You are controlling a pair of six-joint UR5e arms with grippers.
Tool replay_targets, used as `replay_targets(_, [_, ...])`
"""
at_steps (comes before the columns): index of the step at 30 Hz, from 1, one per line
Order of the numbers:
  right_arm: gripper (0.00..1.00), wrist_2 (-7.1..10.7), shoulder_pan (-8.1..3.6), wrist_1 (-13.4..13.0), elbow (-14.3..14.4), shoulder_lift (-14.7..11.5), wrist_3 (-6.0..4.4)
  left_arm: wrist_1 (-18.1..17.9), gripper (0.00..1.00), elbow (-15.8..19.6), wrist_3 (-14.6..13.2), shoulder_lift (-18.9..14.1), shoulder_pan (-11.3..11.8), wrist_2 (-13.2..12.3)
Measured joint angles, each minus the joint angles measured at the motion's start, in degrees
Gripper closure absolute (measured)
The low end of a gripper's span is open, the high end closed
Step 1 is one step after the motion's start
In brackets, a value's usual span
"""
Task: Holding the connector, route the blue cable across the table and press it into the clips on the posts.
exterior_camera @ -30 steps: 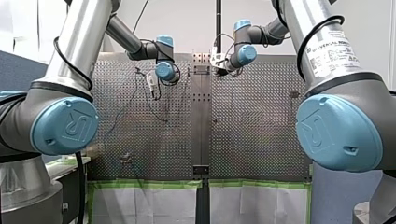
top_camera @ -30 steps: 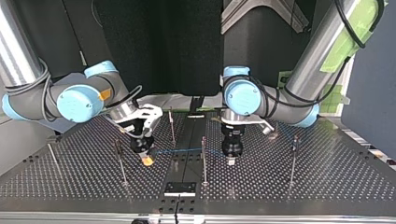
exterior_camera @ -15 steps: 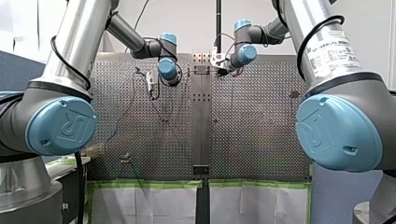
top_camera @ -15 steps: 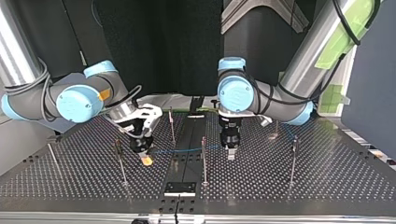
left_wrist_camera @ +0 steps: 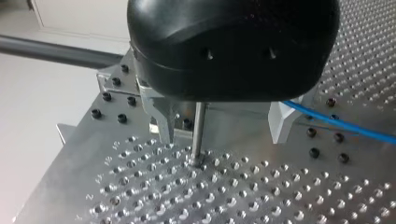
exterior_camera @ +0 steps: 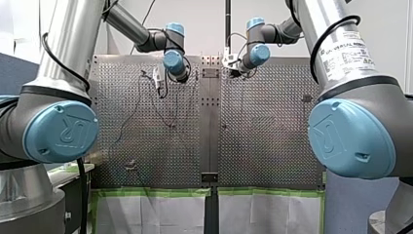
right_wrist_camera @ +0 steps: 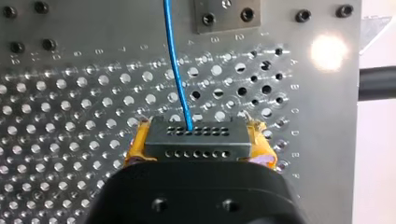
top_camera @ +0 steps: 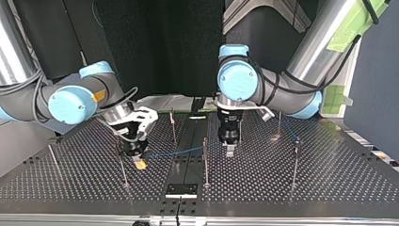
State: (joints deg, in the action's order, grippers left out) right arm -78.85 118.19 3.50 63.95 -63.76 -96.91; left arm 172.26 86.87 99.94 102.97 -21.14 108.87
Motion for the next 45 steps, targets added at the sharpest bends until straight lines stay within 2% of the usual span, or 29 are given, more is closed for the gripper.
replay_targets(13, [1.00,-0.09,-0.12,0.7,0.3,-0.3,0.03,-0.4,0.00,5.4,0.4,-4.4,-2.0,-1.4])
replay_targets(22, [1.00,-0.08,-0.35,1.0,0.8,-0.5,0.03,-0.4,0.00,6.3,0.4,-6.4,-3.7,-1.3])
replay_targets(26, [1.00,-0.08,-0.58,1.0,0.8,-0.8,0.01,-1.3,0.00,6.3,0.2,-7.2,-5.0,-1.1])
replay_targets(35, [1.00,-0.08,-1.06,1.1,0.8,-0.9,-0.19,-4.9,0.00,4.9,0.7,-6.9,-9.2,1.4])
replay_targets(40, [1.00,-0.10,-1.15,1.1,0.9,-0.9,-0.29,-4.4,0.00,2.5,0.6,-5.3,-11.7,1.5])
replay_targets(45, [1.00,-0.16,-1.24,1.1,1.0,-0.9,-0.31,-2.6,0.00,0.0,0.4,-3.1,-12.7,1.6])
